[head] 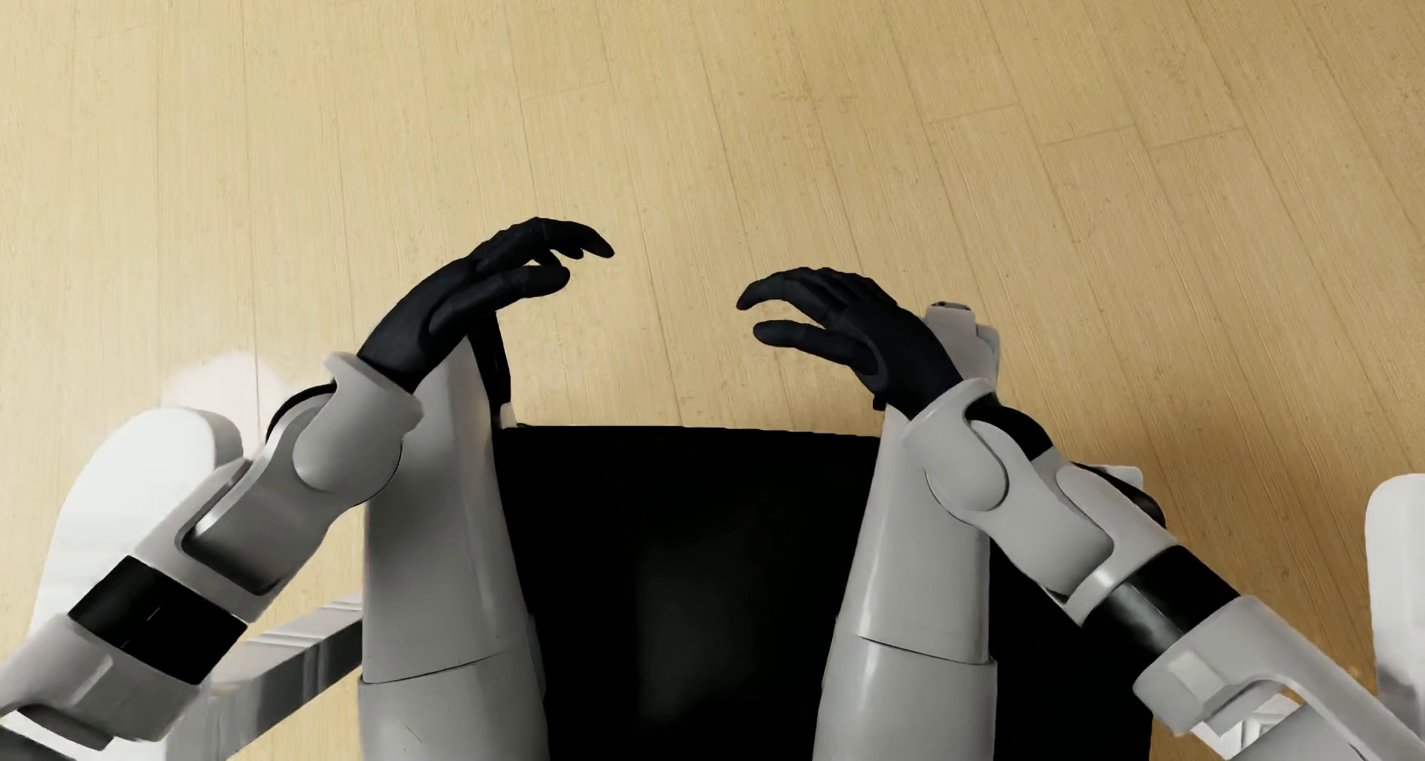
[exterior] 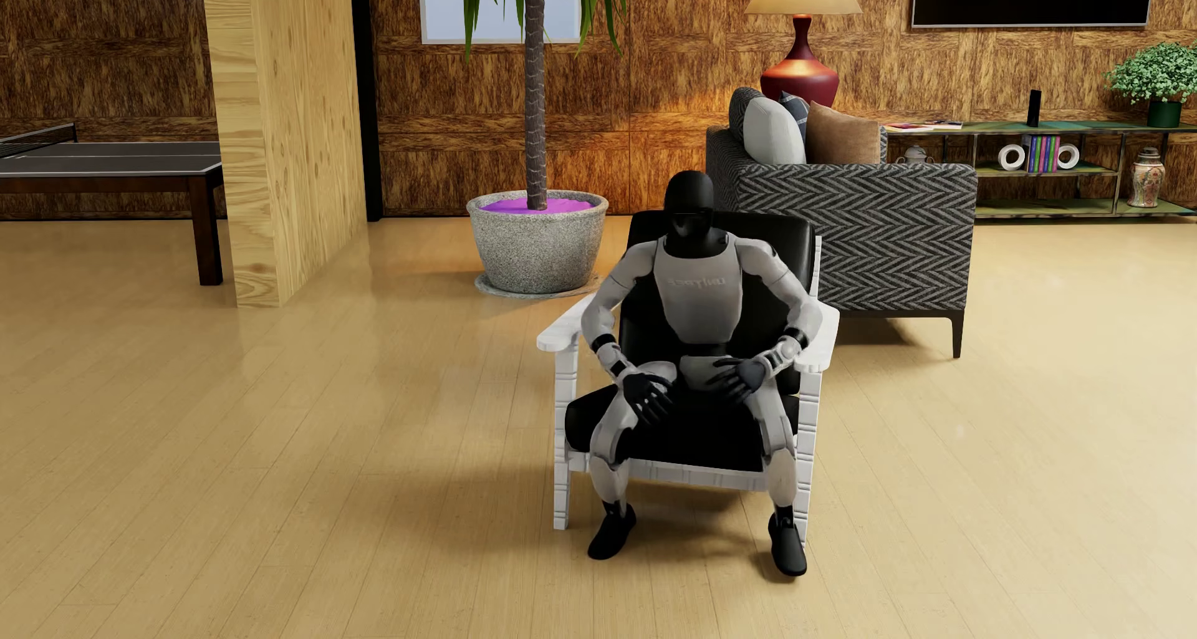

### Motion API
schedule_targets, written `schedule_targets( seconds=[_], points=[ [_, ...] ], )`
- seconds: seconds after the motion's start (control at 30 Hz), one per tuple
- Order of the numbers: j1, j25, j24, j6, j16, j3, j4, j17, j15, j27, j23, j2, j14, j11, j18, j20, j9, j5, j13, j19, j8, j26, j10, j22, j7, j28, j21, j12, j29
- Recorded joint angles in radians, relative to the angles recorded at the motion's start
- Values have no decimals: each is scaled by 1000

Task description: Rest on chair

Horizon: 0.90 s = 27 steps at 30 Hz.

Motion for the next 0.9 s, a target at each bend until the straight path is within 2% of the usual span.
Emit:
schedule_targets(
  seconds=[0.13, 0.2, 0.27, 0.37, 0.4, 0.47, 0.5, 0.57, 0.6, 0.63, 0.7, 0.73, 0.8, 0.9],
  points=[
    [89, -14, 52, 10, -246, 7, -6, 149, 15, 5, 166, 97, 11, -17, 19, 137, -75, -2, 89, -8, -12, 19, -12, 186, 6, 9, -97, 114, 50],
    [117, -3, 61, 16, -315, 11, -20, 191, 22, 12, 230, 134, 19, -26, 34, 148, -104, 2, 111, -14, -16, 31, -17, 256, 7, 24, -117, 126, 59],
    [144, 14, 52, 23, -329, 14, -38, 210, 26, 22, 290, 171, 25, -32, 53, 127, -129, 4, 124, -21, -20, 35, -19, 322, 11, 40, -123, 117, 37],
    [176, 72, 8, 31, -331, 16, -51, 232, 32, 60, 373, 215, 29, -40, 73, 124, -168, 9, 172, -29, -27, 52, -19, 413, 15, 83, -166, 140, -6],
    [183, 97, -16, 33, -338, 15, -52, 244, 35, 79, 410, 224, 30, -42, 77, 142, -181, 12, 198, -31, -28, 62, -20, 456, 15, 103, -194, 161, -15],
    [195, 193, -74, 34, -348, 13, -56, 267, 42, 136, 518, 238, 35, -44, 85, 184, -197, 19, 244, -41, -32, 105, -21, 575, 18, 119, -252, 201, 0],
    [200, 224, -98, 34, -351, 11, -58, 273, 45, 161, 590, 242, 39, -46, 86, 202, -205, 20, 266, -45, -32, 132, -24, 657, 20, 91, -277, 219, 32],
    [212, 246, -78, 38, -346, 12, -60, 268, 50, 211, 740, 255, 44, -49, 96, 208, -212, 24, 314, -50, -35, 194, -28, 839, 26, -21, -297, 245, 143],
    [218, 232, -42, 41, -349, 14, -65, 263, 50, 225, 818, 261, 45, -50, 99, 201, -215, 21, 336, -51, -37, 211, -30, 930, 30, -80, -298, 255, 214],
    [224, 192, 8, 42, -357, 15, -66, 262, 50, 223, 884, 265, 46, -50, 101, 197, -217, 19, 356, -51, -38, 215, -31, 1009, 32, -134, -298, 269, 283],
    [232, 61, 108, 43, -386, 17, -70, 275, 49, 190, 972, 272, 46, -51, 102, 194, -227, 12, 409, -52, -42, 205, -34, 1132, 36, -198, -301, 315, 381],
    [236, 28, 137, 43, -401, 17, -70, 288, 48, 192, 1002, 274, 47, -51, 101, 199, -228, 9, 432, -52, -43, 211, -36, 1167, 38, -220, -307, 343, 406],
    [244, 34, 151, 43, -426, 18, -71, 313, 47, 198, 1024, 276, 47, -49, 98, 226, -234, 6, 487, -53, -44, 212, -38, 1191, 40, -236, -342, 410, 404],
    [252, 85, 150, 43, -448, 20, -77, 336, 48, 192, 964, 275, 48, -47, 96, 251, -239, 1, 557, -53, -41, 203, -41, 1147, 41, -259, -400, 483, 376]
  ],
)
